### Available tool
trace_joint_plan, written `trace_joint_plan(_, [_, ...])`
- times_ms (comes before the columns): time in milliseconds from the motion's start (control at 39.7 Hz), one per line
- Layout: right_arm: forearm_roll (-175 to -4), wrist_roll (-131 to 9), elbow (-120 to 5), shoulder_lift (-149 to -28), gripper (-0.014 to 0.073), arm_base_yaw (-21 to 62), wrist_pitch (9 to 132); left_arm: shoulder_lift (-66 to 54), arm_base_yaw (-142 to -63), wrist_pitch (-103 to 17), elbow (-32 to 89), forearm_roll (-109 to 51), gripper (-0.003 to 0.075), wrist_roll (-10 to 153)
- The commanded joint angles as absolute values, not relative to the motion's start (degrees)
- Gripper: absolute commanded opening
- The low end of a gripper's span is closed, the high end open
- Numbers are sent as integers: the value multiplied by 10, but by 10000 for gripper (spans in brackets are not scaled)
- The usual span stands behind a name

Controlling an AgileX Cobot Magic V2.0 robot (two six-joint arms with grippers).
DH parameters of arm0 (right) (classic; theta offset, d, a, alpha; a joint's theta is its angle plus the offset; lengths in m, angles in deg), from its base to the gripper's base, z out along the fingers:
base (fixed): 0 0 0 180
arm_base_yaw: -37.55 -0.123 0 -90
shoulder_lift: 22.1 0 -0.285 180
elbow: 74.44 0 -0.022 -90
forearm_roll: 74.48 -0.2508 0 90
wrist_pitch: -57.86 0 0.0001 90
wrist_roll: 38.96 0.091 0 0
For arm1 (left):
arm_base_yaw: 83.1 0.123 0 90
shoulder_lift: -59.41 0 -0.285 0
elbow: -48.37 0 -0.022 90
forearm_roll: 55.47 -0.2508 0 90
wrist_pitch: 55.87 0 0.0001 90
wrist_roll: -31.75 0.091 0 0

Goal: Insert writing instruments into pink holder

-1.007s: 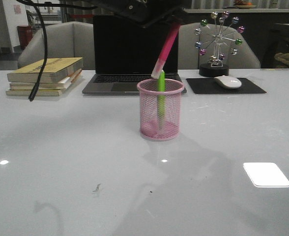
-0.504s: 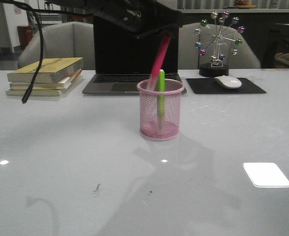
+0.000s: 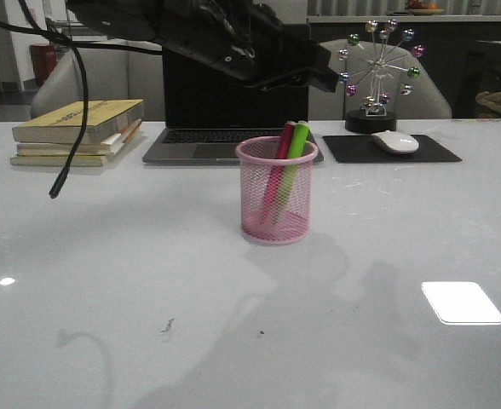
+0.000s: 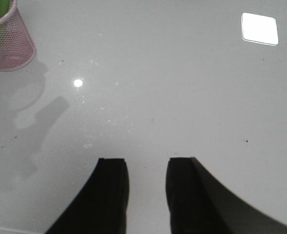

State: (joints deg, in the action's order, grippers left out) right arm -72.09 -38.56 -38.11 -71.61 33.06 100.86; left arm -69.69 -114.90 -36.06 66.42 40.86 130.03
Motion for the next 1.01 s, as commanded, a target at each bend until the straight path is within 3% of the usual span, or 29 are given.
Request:
trace_joint_plan(0, [-716, -390, -398, -714, 332, 334, 974, -639, -1151, -353, 684, 422, 510, 1299])
trace_joint_plan(504, [-716, -390, -398, -714, 332, 334, 973, -490, -1106, -502, 684, 403, 505, 1281])
trace_joint_plan(705, [-716, -390, -398, -714, 332, 334, 973, -432, -1080, -548, 678, 403, 390, 1253])
trace_joint_plan(982, [-716, -390, -398, -714, 332, 334, 973, -395, -1033, -587, 626, 401, 300, 1253])
